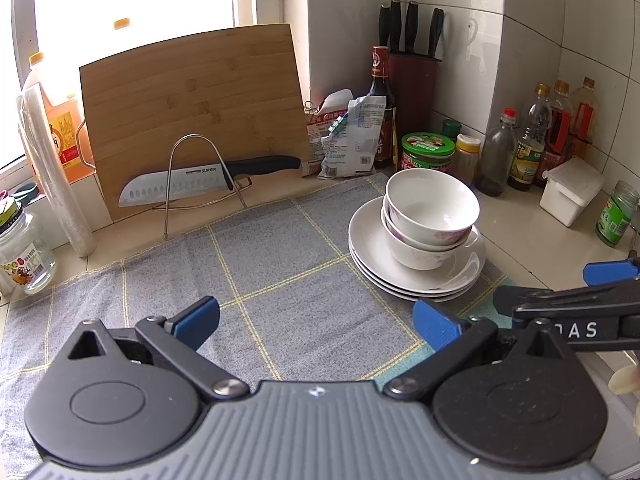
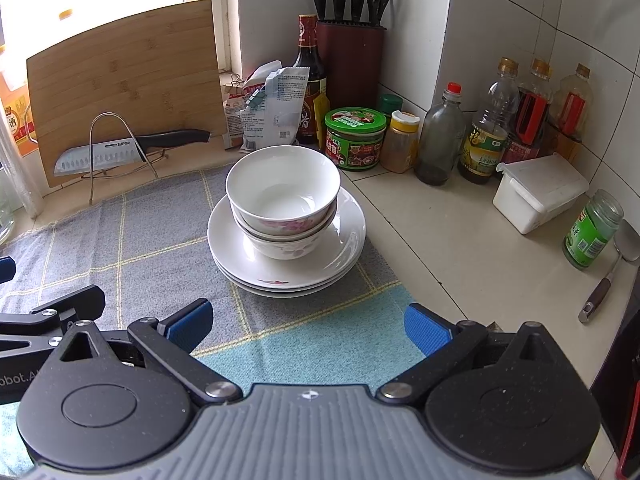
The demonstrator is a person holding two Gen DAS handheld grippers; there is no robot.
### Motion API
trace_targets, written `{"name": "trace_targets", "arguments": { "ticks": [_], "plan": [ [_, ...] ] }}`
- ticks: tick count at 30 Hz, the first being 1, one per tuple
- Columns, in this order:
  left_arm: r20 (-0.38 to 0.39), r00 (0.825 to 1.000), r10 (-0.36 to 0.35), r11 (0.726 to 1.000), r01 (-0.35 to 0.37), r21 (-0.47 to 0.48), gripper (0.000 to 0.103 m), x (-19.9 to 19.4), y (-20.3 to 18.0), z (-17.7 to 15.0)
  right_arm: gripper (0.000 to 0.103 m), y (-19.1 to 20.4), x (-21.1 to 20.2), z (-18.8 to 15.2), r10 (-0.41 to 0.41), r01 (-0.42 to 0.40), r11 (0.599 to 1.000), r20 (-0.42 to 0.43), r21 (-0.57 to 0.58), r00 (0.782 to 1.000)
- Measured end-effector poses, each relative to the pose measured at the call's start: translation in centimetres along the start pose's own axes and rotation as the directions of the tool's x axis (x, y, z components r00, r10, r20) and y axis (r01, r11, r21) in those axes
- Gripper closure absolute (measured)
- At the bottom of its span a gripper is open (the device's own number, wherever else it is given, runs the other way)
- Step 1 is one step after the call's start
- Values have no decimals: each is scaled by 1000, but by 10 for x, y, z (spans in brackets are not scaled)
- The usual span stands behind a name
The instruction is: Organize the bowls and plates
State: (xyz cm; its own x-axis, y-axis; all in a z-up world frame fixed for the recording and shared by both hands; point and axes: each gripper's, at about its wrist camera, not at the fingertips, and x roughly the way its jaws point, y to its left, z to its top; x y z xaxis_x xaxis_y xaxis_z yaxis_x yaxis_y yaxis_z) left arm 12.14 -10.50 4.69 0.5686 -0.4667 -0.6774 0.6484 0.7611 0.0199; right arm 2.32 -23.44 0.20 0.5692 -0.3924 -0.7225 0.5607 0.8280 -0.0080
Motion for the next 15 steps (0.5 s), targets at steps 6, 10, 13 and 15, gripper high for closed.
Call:
{"name": "trace_targets", "arguments": {
  "ticks": [6,10,13,15],
  "plan": [
    [4,1000,-1,1000,1,4,1,-1,0,2,0,1,0,1,-4,4,1000,1,2,1000],
    [5,1000,-2,1000,2,3,1,-1,0,2,0,1,0,3,-6,6,1000,1,3,1000],
    [4,1000,-1,1000,1,3,1,-1,-1,3,0,1,0,3,-9,9,1000,2,4,1000],
    [4,1000,-1,1000,1,3,1,-2,-1,3,0,2,-1,3,-11,11,1000,3,4,1000]
  ]
}}
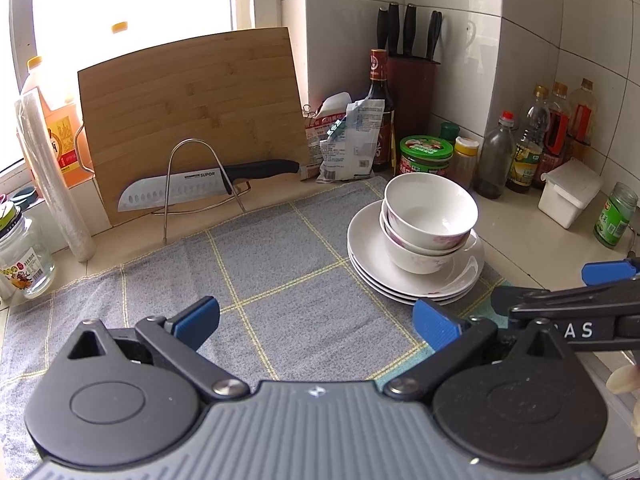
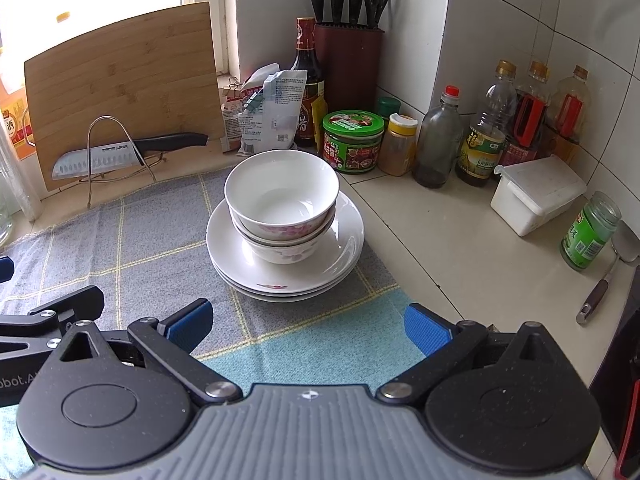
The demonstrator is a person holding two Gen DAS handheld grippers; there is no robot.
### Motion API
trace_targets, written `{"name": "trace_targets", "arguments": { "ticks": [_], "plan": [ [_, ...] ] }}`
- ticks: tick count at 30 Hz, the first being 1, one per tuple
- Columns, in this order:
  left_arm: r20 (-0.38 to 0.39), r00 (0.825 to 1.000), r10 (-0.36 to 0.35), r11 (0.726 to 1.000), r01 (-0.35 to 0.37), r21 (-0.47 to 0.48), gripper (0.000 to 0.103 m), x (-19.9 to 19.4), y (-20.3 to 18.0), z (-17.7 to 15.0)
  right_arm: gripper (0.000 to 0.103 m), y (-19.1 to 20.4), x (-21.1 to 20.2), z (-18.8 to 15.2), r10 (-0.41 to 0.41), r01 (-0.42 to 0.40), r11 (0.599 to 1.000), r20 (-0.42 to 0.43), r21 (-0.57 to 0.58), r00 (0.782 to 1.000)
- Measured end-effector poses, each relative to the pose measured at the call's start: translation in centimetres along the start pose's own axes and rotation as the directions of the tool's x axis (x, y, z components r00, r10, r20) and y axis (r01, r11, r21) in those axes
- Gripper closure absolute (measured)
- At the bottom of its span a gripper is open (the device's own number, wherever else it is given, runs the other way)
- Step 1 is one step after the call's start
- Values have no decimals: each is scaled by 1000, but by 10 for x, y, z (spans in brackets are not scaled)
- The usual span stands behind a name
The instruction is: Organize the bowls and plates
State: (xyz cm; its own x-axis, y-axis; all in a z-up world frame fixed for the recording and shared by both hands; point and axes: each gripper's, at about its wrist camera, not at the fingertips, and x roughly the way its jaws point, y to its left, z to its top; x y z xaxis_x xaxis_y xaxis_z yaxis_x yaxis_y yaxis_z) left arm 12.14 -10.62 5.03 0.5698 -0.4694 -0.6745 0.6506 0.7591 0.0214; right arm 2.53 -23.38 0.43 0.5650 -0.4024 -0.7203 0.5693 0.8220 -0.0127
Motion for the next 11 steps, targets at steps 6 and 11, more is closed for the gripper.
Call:
{"name": "trace_targets", "arguments": {
  "ticks": [6,11],
  "plan": [
    [5,1000,-2,1000,2,2,1,0,-1,1,0,-1,-1,0,2,-2,1000,2,7,1000],
    [4,1000,-4,1000,4,1,1,-1,-1,1,0,-2,-1,-1,-1,1,1000,3,8,1000]
  ]
}}
